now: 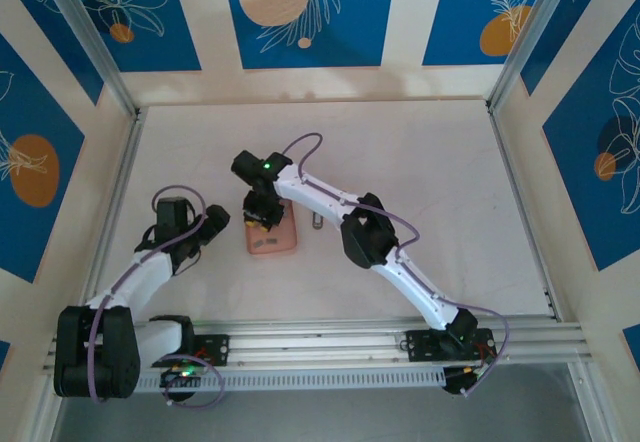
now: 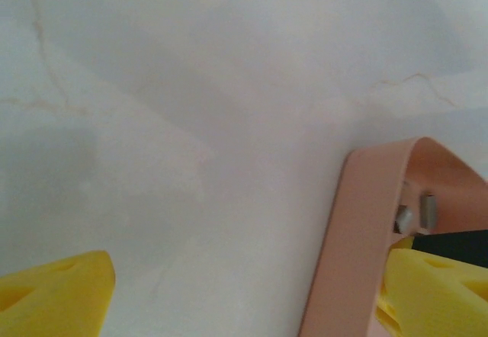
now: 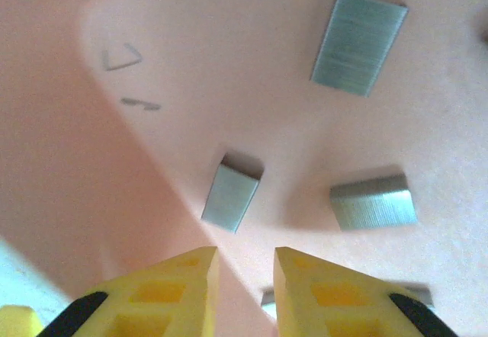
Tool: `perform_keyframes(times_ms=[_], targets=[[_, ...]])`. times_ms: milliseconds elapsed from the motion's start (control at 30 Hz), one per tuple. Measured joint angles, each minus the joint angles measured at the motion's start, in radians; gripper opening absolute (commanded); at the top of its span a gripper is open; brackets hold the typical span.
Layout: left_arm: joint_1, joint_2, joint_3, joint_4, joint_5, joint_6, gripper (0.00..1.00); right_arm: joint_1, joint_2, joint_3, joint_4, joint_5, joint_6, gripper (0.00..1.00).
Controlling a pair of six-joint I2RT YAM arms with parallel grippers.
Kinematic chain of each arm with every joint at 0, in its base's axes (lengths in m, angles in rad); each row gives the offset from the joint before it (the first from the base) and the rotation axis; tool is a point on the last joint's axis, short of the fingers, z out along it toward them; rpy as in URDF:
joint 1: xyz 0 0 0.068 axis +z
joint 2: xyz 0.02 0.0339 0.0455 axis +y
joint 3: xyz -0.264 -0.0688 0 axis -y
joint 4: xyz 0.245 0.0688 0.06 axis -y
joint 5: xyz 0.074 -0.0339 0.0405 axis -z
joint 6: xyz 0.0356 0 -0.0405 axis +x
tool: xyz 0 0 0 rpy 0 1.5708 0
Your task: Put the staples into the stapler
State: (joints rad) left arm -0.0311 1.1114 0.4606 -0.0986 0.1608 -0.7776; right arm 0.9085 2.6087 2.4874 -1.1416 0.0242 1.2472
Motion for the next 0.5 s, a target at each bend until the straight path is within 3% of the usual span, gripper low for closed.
perform_keyframes(times_ms=[233,500], targets=[[-0.015,0.018,0.072,0.0,0.075,0.058,0.87,0.007,-0.238,-0.192,0.053,0.055,-0.05,0.31],[-0.075,0.196,0.241,-0.055,0.169,0.195,0.83,-0.008,-0.578,-0.692,0.264,0.055,-0.073,0.33]])
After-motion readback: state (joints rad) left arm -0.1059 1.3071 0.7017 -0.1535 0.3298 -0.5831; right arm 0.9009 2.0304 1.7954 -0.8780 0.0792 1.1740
